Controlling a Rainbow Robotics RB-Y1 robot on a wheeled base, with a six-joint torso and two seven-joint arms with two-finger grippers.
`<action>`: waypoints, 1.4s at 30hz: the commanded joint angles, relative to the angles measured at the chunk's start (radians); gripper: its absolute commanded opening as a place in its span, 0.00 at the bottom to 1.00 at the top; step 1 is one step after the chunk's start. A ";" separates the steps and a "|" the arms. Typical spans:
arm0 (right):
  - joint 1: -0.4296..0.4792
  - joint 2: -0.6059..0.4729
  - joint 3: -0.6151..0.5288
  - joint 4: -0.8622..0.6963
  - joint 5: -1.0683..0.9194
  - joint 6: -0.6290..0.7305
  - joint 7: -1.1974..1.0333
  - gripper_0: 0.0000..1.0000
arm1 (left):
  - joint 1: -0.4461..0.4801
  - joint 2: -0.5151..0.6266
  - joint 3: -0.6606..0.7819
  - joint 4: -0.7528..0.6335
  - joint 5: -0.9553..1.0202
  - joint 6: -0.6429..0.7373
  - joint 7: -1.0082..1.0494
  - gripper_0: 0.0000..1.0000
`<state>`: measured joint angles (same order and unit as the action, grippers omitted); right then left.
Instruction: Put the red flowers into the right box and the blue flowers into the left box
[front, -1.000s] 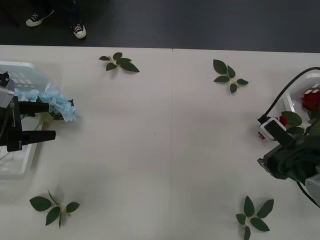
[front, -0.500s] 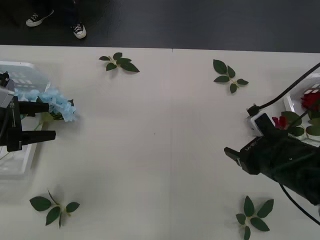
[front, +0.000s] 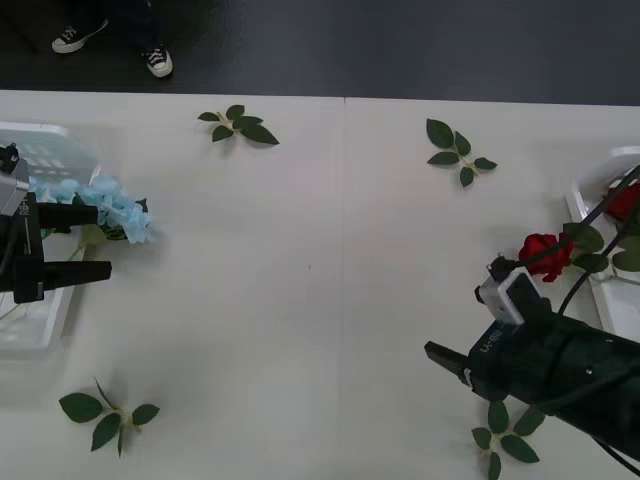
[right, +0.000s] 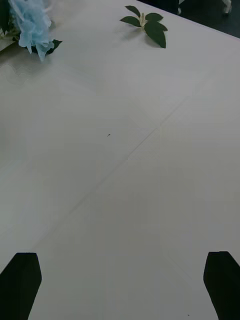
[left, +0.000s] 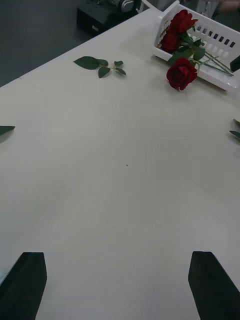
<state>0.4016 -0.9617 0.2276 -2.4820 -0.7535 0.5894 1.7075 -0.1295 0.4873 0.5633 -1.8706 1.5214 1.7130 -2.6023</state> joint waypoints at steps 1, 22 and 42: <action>0.059 0.008 -0.172 -0.067 -0.176 0.081 0.146 0.96 | -0.015 0.036 0.006 -0.024 0.005 -0.007 -0.062 0.83; -0.224 0.604 -0.613 0.199 -0.399 0.856 0.658 0.96 | -0.015 0.036 0.006 -0.024 0.005 -0.007 -0.062 0.83; -0.308 0.505 -0.646 0.519 -0.711 0.903 0.998 0.96 | -0.015 0.036 0.006 -0.024 0.005 -0.007 -0.062 0.83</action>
<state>0.0842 -0.4322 -0.4048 -1.9497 -1.4424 1.4786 2.6910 -0.1295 0.4877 0.5633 -1.8707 1.5214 1.7129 -2.6023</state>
